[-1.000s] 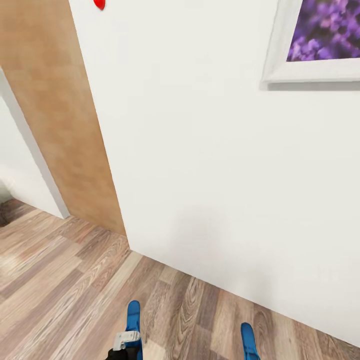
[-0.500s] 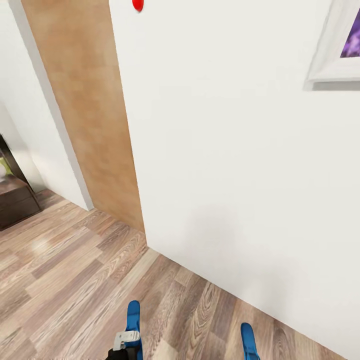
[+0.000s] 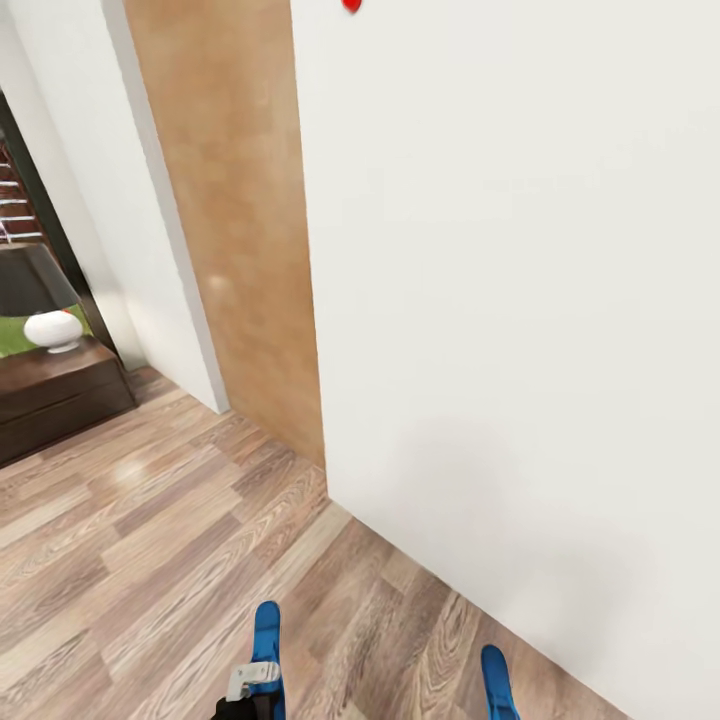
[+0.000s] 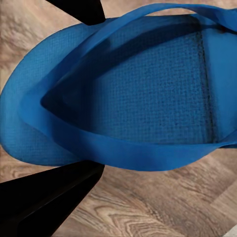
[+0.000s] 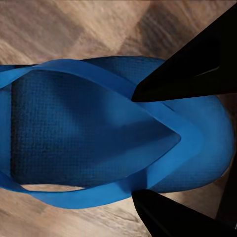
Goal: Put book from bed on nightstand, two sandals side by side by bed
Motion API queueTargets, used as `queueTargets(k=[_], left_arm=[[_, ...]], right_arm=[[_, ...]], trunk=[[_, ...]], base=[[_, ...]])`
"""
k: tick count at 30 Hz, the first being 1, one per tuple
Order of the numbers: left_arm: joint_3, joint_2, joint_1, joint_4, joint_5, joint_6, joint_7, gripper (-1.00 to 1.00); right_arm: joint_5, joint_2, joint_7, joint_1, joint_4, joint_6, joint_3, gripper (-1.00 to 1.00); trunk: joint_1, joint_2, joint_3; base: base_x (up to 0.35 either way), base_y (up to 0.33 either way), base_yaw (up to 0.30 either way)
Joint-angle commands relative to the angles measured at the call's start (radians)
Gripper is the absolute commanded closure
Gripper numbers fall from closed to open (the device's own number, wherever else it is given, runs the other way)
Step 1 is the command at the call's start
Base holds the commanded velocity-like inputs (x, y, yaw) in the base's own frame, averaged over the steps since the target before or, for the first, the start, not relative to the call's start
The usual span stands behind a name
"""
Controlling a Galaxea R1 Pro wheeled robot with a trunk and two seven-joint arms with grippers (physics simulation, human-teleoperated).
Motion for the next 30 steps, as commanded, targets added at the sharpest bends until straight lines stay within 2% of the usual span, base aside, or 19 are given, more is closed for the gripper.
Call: queueTargets(k=[1, 5, 30], left_arm=[[-0.003, 0.0, -0.001, 0.002, 0.008, -0.002, -0.003, 1.0], [-0.002, 0.0, -0.001, 0.002, 0.008, -0.003, -0.003, 1.0], [-0.003, 0.0, -0.001, 0.002, 0.008, -0.003, -0.003, 1.0]], right_arm=[[-0.007, 0.0, 0.005, 0.0, 0.0, 0.004, -0.003, 1.0], [-0.007, 0.0, 0.005, 0.0, 0.0, 0.004, -0.004, 1.0], [-0.006, 0.0, 0.005, 0.0, 0.0, 0.004, -0.002, 1.0]], trunk=[[0.0, 0.0, -0.001], [0.0, 0.0, -0.001], [0.0, 0.0, -0.001]], base=[[0.324, 0.0, 0.274], [0.206, 0.0, 0.274], [0.002, 0.0, 0.276]])
